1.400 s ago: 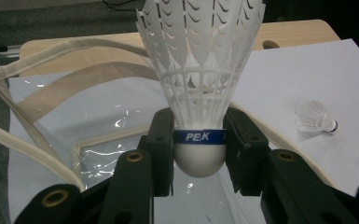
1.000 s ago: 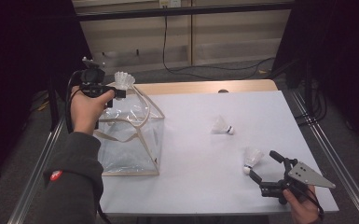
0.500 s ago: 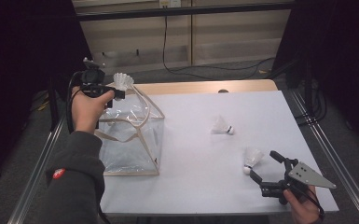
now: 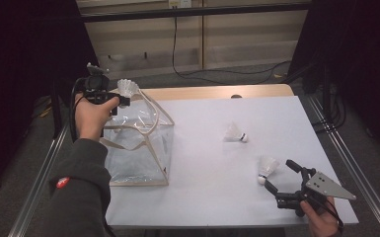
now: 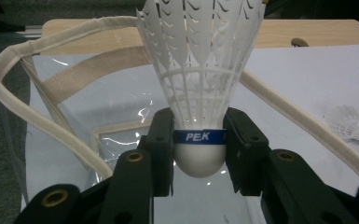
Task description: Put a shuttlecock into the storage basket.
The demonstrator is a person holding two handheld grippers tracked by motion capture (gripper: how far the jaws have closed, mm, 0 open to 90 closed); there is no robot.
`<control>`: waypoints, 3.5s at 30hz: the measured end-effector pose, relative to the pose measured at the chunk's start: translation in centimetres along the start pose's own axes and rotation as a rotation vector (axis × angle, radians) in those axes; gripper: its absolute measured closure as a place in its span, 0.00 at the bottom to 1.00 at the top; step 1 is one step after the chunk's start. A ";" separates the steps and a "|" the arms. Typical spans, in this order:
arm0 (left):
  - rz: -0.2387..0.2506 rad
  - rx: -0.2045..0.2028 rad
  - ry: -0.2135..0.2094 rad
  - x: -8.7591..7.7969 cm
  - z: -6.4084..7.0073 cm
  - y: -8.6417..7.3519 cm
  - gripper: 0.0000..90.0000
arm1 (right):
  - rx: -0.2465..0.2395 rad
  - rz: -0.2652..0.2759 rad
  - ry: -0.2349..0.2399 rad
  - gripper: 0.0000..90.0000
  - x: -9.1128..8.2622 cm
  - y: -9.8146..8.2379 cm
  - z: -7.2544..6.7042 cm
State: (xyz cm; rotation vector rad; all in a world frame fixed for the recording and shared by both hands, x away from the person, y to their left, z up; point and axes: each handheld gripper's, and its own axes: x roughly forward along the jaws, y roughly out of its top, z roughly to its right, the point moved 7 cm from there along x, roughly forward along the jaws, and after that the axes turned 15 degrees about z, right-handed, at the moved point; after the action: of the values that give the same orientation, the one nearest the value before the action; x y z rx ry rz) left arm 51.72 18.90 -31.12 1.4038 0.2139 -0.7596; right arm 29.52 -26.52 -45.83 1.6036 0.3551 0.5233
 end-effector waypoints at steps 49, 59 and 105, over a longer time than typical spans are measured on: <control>-0.004 -0.014 -0.157 -1.5 3.3 0.4 0.25 | -0.006 0.000 -0.004 0.00 -0.2 0.1 0.2; -0.005 0.003 -0.211 -1.9 5.2 0.8 0.20 | -0.003 -0.001 -0.006 0.00 -0.1 0.1 0.1; -0.035 0.098 -0.402 -2.4 11.9 0.5 0.20 | -0.005 -0.002 0.002 0.00 -0.2 0.2 0.2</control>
State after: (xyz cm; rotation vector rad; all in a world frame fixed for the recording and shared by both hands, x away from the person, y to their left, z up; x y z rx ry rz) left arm 46.67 8.58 -27.10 1.3102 -0.1131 -1.0745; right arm 29.45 -26.77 -45.69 1.5976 0.3565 0.5244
